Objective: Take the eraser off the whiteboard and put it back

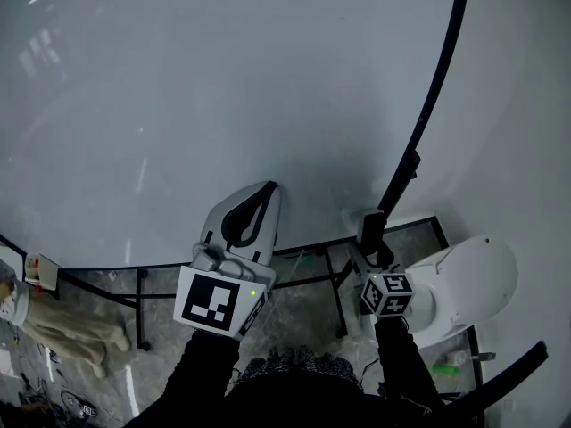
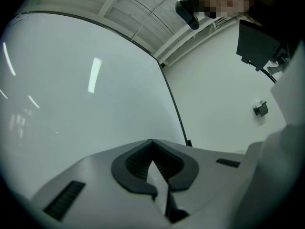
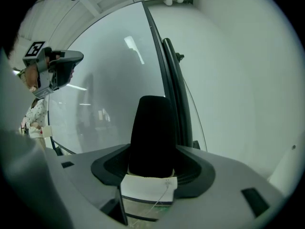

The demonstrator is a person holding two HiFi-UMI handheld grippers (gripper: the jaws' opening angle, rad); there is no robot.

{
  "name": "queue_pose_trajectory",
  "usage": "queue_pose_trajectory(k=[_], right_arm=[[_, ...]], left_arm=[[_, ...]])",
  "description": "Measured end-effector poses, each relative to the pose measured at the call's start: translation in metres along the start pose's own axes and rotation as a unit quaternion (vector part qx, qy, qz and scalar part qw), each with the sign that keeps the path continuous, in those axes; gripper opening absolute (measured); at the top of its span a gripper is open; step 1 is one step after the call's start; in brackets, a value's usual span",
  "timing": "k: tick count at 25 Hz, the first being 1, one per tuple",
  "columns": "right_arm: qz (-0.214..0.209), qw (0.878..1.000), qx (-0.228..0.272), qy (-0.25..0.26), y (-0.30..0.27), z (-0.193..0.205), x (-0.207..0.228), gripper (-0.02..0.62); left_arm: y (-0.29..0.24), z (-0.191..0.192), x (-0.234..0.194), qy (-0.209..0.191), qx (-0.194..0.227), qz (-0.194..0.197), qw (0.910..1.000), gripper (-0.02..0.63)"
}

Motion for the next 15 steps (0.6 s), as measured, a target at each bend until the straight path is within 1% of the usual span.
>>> queue_pose_trajectory(k=[3, 8, 11, 15], right_arm=[[0.010, 1.000, -0.017, 0.001, -0.010, 0.007, 0.002, 0.276], [0.014, 0.999, -0.040, -0.006, -0.028, 0.011, 0.003, 0.276], [0.010, 0.999, -0.048, -0.003, -0.036, 0.010, 0.005, 0.276], [0.014, 0.999, -0.048, -0.006, -0.040, 0.008, 0.010, 0.276]], left_arm=[[0.002, 0.001, 0.000, 0.004, -0.002, -0.005, 1.0000, 0.005], [0.007, 0.000, -0.004, -0.008, -0.005, -0.007, 0.9999, 0.005], [0.011, -0.002, -0.008, -0.012, -0.003, -0.014, 0.9998, 0.005], [0.014, 0.001, -0.015, -0.013, -0.008, -0.023, 0.9996, 0.005]])
Point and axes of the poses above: the fingertips, and each gripper's own axes: y backward along the fingers, x to its right, z out of its underside, the point moved 3 cm from there along y, backward along the fingers, and after that the axes turned 4 degrees about -z, right-handed, at the moved point
